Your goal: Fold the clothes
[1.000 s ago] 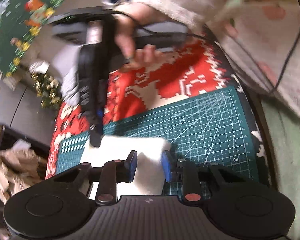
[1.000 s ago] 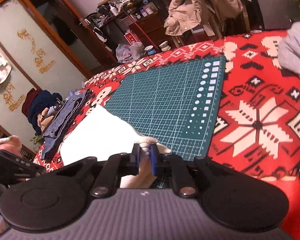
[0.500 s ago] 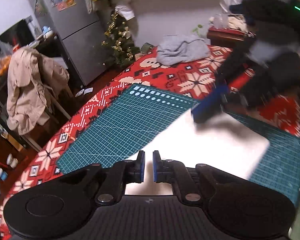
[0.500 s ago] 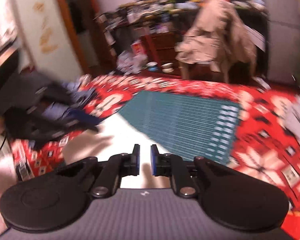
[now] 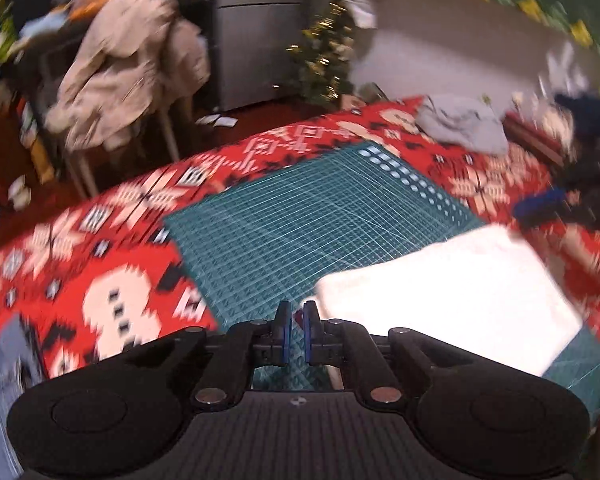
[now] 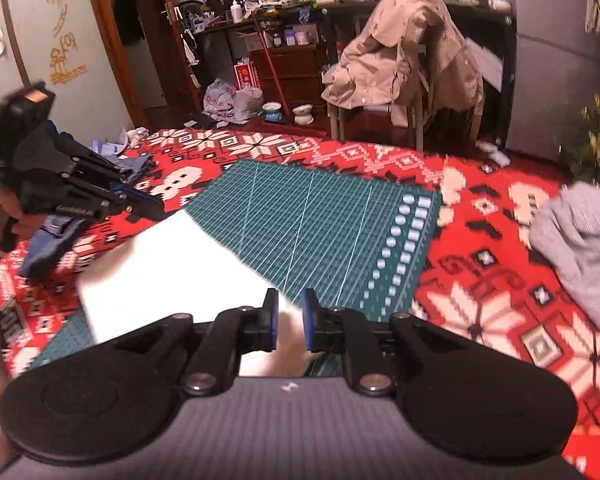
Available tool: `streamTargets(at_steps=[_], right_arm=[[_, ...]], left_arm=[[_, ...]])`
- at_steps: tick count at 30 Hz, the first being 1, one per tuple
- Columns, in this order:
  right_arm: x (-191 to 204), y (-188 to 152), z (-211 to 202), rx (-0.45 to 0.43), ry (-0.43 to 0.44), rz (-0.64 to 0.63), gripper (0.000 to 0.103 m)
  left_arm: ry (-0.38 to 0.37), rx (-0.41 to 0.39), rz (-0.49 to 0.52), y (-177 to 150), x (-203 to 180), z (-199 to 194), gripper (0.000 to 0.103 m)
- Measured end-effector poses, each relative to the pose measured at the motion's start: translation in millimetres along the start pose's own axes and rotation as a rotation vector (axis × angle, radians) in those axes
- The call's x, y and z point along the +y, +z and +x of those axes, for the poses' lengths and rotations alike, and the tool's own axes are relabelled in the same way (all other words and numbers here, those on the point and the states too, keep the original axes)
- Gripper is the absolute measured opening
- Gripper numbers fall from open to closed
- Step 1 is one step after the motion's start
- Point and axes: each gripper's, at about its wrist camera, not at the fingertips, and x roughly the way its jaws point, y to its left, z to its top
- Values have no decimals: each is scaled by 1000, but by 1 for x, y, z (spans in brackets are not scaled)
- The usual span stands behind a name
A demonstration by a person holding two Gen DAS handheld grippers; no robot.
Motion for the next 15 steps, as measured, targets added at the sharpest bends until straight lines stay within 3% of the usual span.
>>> streamTargets(at_steps=[1, 5, 6, 7, 9, 11, 14, 15], right_arm=[[-1, -1, -4, 9, 0, 3, 27], [16, -13, -28, 31, -10, 3, 28], [20, -16, -35, 44, -15, 12, 29], [24, -20, -43, 56, -28, 19, 36], [39, -26, -53, 67, -63, 19, 47], [55, -34, -65, 48, -88, -18, 68], [76, -42, -82, 12, -115, -66, 90], [83, -45, -88, 3, -122, -77, 93]], left_arm=[[-21, -5, -47, -3, 3, -7, 6], [-109, -49, -141, -13, 0, -37, 7], [-108, -58, -139, -15, -5, -44, 15], [-103, -70, -134, -17, -11, -50, 29], [-94, -89, -122, -22, -23, -61, 44], [-83, -103, -110, -27, -36, -71, 46], [-19, -85, -106, -35, -56, -80, 57], [6, -78, -103, -39, -62, -83, 58]])
